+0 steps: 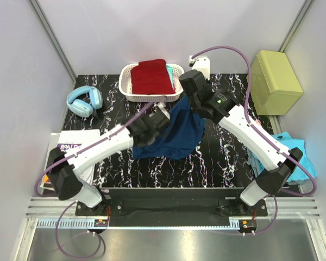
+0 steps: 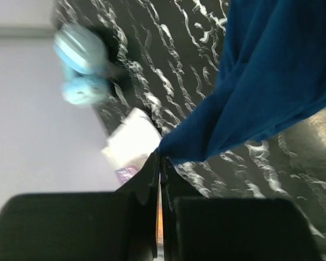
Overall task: Fold and stack the t-shirts
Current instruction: Flatten out the tshirt
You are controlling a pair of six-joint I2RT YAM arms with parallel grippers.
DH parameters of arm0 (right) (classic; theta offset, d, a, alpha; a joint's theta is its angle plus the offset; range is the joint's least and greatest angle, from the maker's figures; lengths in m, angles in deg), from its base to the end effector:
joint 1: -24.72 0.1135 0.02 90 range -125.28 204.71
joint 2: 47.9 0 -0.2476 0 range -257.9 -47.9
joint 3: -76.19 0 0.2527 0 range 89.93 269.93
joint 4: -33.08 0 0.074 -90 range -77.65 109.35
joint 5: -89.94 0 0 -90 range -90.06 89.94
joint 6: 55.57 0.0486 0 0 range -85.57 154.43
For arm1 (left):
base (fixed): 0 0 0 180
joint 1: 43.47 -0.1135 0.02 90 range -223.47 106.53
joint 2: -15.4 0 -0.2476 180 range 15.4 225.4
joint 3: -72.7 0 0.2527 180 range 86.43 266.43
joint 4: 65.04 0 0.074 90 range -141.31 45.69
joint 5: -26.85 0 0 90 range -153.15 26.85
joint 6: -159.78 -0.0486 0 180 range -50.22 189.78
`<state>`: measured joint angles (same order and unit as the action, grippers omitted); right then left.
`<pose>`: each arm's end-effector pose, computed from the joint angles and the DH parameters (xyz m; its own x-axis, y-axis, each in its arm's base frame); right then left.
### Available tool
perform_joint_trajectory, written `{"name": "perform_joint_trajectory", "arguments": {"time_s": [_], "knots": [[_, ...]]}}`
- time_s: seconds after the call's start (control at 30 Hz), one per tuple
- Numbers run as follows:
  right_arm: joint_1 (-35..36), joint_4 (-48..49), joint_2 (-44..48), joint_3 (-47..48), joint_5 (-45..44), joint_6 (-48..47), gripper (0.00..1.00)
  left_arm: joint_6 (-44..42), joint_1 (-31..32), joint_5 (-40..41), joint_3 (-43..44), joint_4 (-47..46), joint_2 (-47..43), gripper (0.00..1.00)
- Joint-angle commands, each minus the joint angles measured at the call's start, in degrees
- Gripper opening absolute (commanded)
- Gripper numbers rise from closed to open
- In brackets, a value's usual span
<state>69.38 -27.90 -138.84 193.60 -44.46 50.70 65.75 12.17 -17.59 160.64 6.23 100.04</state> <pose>0.2656 0.2147 0.4121 -0.4126 -0.1264 -0.9021 0.0245 0.9884 -0.1497 0.1921 -0.2195 0.2744 -0.4919 0.8067 -0.3277 0.4626 0.5609 0.6866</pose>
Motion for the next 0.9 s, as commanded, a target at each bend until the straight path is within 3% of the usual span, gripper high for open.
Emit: {"name": "perform_joint_trajectory", "arguments": {"time_s": [0.0,0.23,0.27,0.37,0.67,0.77,0.87], "knots": [[-1.5,3.2,1.3,-1.4,0.6,0.4,0.00,19.9,-11.9,-19.2,8.1,10.2,4.5,0.00],[-5.9,3.2,3.0,-5.6,2.5,1.0,0.00,24.5,-34.7,-37.8,13.6,5.0,-0.7,0.00],[-6.9,3.1,3.4,-5.8,3.0,1.0,0.00,24.7,-38.6,-39.0,14.7,5.0,-0.8,0.00],[-10.4,3.3,4.3,-6.4,3.0,0.8,0.00,24.7,-42.4,-36.8,20.5,5.2,-0.4,0.00],[-15.6,3.6,3.9,1.4,-0.5,0.1,0.00,25.4,-42.1,-32.6,45.0,6.0,7.9,0.00],[-16.4,3.3,2.4,6.7,-1.4,-1.7,0.00,25.8,-41.4,-30.3,47.9,4.3,9.0,0.00],[-16.7,3.0,1.1,10.8,-1.8,-2.4,0.00,26.4,-41.2,-29.0,42.8,-3.7,4.7,0.00]]}}
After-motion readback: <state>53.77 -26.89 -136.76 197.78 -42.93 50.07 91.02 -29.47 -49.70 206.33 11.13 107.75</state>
